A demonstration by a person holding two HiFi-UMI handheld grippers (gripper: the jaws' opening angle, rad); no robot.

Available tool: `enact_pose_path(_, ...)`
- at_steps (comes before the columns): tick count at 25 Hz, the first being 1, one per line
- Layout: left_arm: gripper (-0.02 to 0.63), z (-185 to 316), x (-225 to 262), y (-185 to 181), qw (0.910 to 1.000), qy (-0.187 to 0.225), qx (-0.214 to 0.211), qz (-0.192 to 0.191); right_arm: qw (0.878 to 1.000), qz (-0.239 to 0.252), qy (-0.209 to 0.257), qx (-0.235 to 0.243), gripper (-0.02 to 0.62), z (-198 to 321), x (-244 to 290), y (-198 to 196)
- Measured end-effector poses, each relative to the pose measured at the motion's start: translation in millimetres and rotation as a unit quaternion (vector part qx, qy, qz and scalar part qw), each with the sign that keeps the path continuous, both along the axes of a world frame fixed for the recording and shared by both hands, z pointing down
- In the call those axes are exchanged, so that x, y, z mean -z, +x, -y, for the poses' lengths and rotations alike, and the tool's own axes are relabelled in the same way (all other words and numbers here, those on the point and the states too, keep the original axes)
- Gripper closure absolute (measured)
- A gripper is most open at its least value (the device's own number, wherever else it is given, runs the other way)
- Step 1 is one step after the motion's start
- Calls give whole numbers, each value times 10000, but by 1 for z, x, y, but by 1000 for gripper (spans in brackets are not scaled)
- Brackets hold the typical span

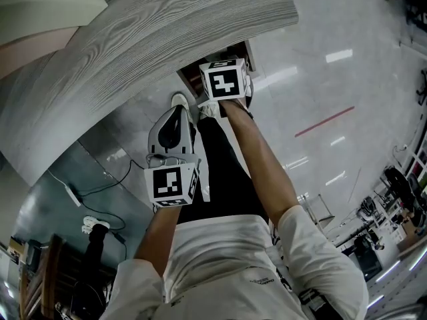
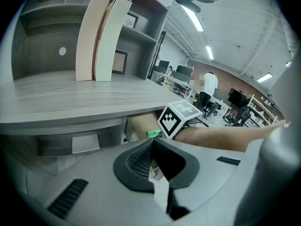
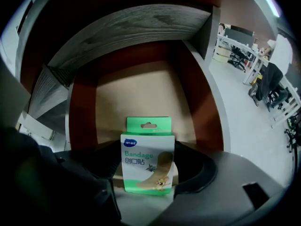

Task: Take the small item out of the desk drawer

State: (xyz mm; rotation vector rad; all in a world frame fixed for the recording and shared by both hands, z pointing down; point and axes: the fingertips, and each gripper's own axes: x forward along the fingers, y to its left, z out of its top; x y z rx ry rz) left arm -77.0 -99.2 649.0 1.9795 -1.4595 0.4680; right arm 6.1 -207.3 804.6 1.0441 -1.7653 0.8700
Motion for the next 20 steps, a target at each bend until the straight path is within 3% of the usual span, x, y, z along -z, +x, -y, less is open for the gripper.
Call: enact_pose_path(20, 591, -24, 30, 1, 9992, 337, -201, 78, 9987, 152, 476, -106, 221, -21, 53, 9)
